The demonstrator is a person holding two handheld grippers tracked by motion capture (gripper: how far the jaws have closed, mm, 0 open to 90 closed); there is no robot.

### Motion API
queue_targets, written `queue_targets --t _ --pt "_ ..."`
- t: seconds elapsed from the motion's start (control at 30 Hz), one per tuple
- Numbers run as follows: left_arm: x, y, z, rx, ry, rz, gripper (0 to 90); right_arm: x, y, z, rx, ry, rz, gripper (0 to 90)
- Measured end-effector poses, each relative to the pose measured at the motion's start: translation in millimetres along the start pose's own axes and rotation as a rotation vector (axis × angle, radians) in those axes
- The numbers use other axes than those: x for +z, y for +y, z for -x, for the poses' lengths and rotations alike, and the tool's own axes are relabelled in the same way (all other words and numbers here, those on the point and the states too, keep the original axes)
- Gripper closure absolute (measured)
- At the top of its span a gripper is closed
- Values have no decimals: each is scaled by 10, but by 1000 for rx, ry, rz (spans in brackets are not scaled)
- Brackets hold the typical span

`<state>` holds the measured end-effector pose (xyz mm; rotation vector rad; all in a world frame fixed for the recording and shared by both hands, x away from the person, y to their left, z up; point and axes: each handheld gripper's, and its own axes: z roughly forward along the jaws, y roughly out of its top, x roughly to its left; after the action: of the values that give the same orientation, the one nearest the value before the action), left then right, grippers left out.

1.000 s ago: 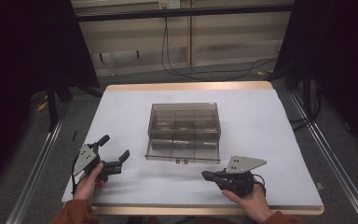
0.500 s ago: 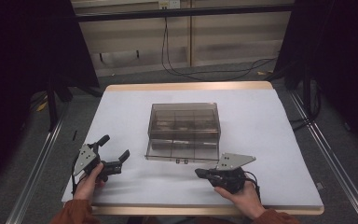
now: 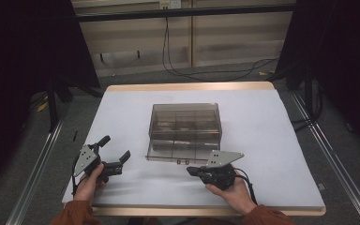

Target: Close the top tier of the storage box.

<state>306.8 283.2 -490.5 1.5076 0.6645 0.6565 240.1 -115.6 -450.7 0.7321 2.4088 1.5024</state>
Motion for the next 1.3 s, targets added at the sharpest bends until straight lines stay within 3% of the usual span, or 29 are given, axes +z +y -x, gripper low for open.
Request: queue_targets --t 0.4,0.63,0.9,0.93,0.97,1.3 --pt "-6 1 -8 12 -2 -9 0 81 16 23 5 -9 1 900" --pt "1 0 1 -1 0 1 0 87 14 26 5 -13 3 900" --pt "-6 1 -9 11 -2 -9 0 74 15 50 14 -40 6 900" --pt "1 0 0 -2 0 1 0 73 15 54 17 -42 7 900" --pt "-6 1 -8 12 -2 -9 0 73 14 55 18 -41 6 900" --pt "-6 1 -8 11 -2 -9 0 78 15 52 16 -42 10 900"
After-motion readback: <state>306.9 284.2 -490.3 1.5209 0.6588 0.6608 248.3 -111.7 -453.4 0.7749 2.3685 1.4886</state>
